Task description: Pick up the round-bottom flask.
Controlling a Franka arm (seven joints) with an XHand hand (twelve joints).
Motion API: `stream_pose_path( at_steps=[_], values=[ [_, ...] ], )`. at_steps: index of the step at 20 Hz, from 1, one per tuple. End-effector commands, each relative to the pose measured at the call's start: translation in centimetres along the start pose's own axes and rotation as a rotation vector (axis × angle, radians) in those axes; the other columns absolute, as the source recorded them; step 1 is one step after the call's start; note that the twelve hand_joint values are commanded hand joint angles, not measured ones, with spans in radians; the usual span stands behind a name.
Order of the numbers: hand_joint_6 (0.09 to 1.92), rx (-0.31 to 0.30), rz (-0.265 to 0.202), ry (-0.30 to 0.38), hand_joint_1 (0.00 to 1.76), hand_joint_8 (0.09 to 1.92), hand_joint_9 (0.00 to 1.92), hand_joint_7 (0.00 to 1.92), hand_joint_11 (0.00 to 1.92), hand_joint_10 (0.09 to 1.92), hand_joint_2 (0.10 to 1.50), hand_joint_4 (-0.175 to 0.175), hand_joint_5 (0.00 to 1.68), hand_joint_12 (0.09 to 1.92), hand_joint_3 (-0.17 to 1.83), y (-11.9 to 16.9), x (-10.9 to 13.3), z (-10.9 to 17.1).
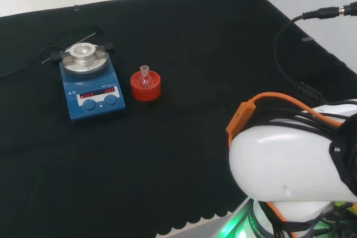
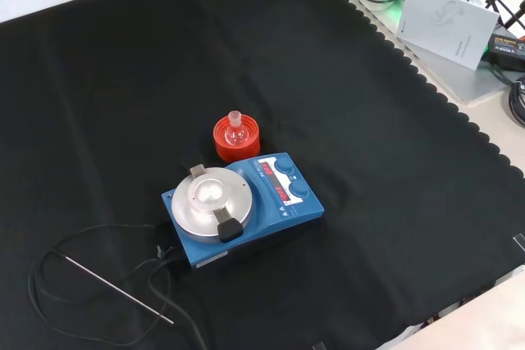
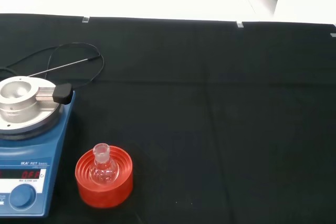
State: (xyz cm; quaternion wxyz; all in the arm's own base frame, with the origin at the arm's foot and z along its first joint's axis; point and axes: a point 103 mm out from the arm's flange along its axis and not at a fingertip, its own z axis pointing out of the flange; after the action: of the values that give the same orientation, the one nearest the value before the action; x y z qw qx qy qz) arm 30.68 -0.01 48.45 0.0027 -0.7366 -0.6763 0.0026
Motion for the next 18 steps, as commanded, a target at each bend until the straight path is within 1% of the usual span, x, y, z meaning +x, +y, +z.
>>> stream_pose_path(
  at_steps=[1,2,4,8,11,14,18],
  values=[
    [0.60,-0.134,0.064,-0.140,0.80,0.96,0.38,0.34,0.07,0.99,0.55,-0.126,0.19,1.53,0.91,-1.6,0.8,-5.8],
    [0.62,-0.144,0.067,-0.146,0.80,0.95,0.41,0.37,0.09,0.98,0.55,-0.128,0.20,1.52,0.91,-1.6,1.0,-5.8],
    [0.65,-0.125,0.066,-0.141,0.80,0.95,0.45,0.40,0.12,0.97,0.54,-0.128,0.21,1.52,0.92,-1.0,1.2,-5.0],
    [0.66,-0.110,0.060,-0.099,0.80,0.94,0.43,0.40,0.13,0.95,0.54,-0.127,0.20,1.51,0.92,0.9,1.3,-3.5],
    [0.67,-0.118,0.049,-0.079,0.80,0.94,0.43,0.39,0.13,0.96,0.54,-0.126,0.20,1.51,0.92,2.3,1.5,-2.7],
    [0.67,-0.107,0.025,-0.062,0.80,0.94,0.46,0.41,0.15,0.97,0.53,-0.127,0.19,1.51,0.92,3.8,1.5,-2.2],
    [0.70,-0.065,-0.018,-0.040,0.80,0.95,0.50,0.43,0.20,0.96,0.53,-0.130,0.20,1.50,0.92,5.7,1.2,-1.0]
  ],
)
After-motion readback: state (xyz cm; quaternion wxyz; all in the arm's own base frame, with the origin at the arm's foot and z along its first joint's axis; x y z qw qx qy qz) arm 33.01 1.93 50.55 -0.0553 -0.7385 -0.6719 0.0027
